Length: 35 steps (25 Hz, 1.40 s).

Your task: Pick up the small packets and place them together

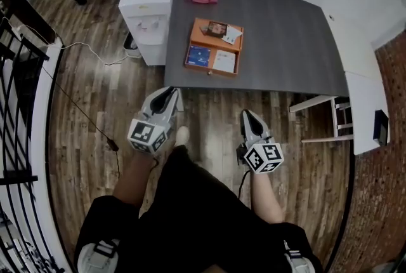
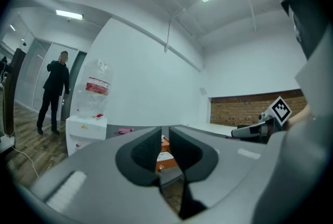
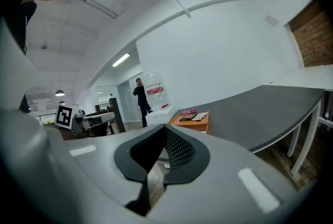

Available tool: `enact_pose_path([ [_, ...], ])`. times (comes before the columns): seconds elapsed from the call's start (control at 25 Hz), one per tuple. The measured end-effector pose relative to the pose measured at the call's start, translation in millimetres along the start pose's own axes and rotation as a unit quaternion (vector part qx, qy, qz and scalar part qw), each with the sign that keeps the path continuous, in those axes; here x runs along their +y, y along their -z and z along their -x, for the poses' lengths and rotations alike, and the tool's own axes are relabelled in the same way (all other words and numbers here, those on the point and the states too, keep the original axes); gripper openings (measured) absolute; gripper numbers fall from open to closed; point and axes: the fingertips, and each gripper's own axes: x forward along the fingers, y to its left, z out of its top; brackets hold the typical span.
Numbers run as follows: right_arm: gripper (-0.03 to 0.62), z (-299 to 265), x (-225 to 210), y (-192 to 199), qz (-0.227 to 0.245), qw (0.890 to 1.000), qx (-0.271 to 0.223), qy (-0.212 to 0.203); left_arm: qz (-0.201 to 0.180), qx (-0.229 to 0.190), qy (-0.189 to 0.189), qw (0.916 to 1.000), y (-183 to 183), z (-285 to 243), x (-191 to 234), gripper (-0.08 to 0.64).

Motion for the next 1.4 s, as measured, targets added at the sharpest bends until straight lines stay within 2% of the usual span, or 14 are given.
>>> enact_pose_path([
  [0.28, 0.003, 17.0, 14.1, 1.6, 0.011, 1.0, -0.021, 0.007, 0.008, -0.007, -0.013, 0.9999, -4.2, 40.4, -1.5, 0.034],
  [0.8, 0.002, 6.5, 62.2, 1.6, 0.021, 0.997, -0.063, 0.028, -0.001, -0.018, -0.006, 0.9998, -26.6, 88.7, 29.6, 0.0],
  [1.4, 0.002, 6.5, 76.1, 0.3, 0.032, 0.997, -0.059, 0.036, 0.008, -0.021, 0.007, 0.9997, -29.0, 91.1, 35.5, 0.0],
])
